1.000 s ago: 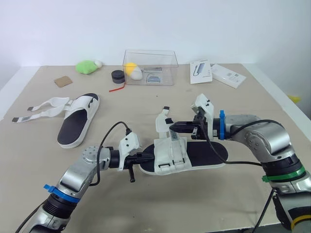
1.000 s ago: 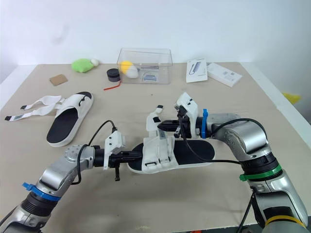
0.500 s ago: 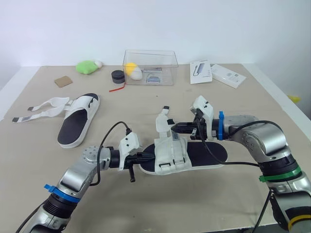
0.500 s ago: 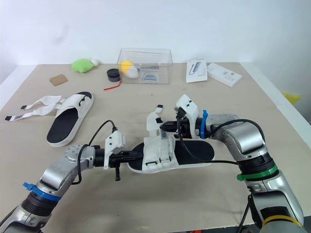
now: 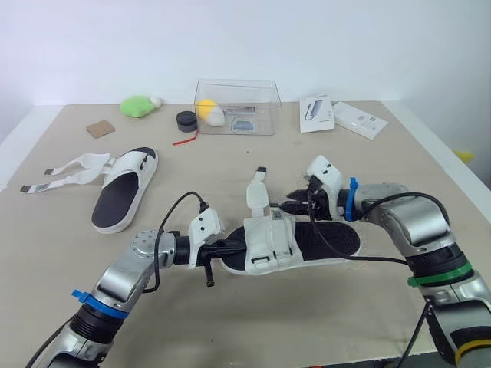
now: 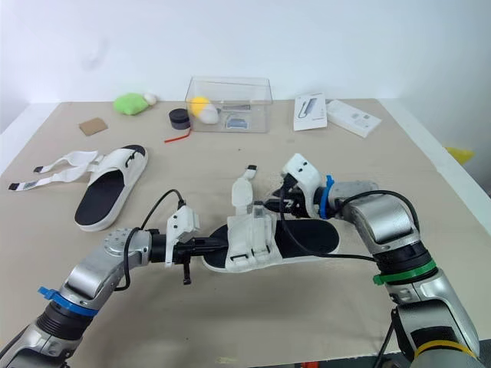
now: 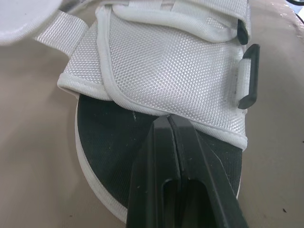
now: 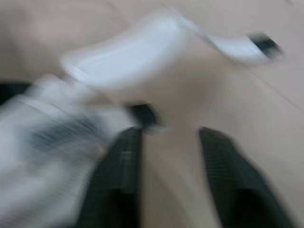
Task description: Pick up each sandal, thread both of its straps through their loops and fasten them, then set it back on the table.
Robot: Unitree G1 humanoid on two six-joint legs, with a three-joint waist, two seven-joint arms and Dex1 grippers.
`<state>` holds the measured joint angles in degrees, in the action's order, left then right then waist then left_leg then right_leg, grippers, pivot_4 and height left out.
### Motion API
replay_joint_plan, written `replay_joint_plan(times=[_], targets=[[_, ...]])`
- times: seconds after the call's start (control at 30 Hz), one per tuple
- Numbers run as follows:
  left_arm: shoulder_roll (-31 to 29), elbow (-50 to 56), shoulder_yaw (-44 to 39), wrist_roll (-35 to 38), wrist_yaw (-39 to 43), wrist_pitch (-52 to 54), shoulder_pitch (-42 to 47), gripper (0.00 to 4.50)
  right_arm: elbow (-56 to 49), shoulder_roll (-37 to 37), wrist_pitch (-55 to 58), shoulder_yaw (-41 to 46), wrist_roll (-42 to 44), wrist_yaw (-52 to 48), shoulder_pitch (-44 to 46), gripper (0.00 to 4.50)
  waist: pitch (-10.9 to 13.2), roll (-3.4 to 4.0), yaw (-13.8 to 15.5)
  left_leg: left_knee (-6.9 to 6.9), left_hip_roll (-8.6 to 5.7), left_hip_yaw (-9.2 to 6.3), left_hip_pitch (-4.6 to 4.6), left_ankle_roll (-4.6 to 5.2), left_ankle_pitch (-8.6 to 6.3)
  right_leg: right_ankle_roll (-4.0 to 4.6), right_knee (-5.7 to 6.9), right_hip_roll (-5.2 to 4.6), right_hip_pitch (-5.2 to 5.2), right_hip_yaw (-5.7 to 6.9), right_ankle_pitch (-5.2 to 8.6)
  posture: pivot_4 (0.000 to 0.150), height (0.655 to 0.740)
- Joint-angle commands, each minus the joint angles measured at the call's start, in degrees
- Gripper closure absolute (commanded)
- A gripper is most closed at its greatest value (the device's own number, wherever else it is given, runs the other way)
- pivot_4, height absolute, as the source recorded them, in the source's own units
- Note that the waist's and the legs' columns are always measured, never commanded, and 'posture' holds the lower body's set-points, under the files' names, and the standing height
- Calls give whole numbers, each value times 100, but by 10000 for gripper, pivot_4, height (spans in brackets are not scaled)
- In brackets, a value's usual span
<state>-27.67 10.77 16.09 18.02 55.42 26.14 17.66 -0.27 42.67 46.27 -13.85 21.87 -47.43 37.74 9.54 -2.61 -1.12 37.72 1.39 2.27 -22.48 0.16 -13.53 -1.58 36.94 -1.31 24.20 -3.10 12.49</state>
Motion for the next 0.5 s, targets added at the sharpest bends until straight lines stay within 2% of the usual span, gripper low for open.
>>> replay_joint_plan(times=[0.03, 0.07, 0.1, 0.23, 0.4, 0.5], targets=[[-8, -147, 92, -139, -77, 65, -20, 45000, 40, -27, -49, 44, -232, -8, 89, 6283, 0, 1, 0, -2, 0, -1, -1, 0, 0, -1, 0, 0, 1, 0, -1, 1500, 7400], [-6, -141, 90, -138, -81, 66, -26, 45000, 140, -79, -64, 71, -306, 56, 139, 2361, 0, 1, 0, -2, 0, -2, -1, 0, 0, -4, 0, 0, 1, 2, -2, 1500, 7400], [-5, -137, 90, -138, -84, 69, -29, 45000, 236, -151, -81, 127, -342, 101, 197, 893, 0, 1, -4, -2, 0, -2, -2, 0, 0, -6, 0, 1, 1, 2, -3, 1500, 7400], [1, -160, 88, -139, -79, 68, -12, 45000, 831, -681, 328, 640, -124, 400, 778, 893, 4, 6, -14, -2, 0, 6, 0, 3, 2, -1, 0, 1, 3, -8, -10, 1500, 7400], [8, -205, 87, -147, -76, 44, 8, 45000, 1722, -1371, 1449, 1503, 399, 847, 1667, 893, 4, 8, -10, -2, 0, 7, -4, 11, 7, -7, 0, 1, 7, -9, -22, 1500, 7400], [13, -206, 87, -150, -84, 37, 9, 45000, 2754, -1843, 2391, 2378, 759, 1391, 2308, 893, 4, 9, -9, -2, 0, 4, -7, 11, 7, -13, 0, 0, 7, -6, -28, 1500, 7400]])
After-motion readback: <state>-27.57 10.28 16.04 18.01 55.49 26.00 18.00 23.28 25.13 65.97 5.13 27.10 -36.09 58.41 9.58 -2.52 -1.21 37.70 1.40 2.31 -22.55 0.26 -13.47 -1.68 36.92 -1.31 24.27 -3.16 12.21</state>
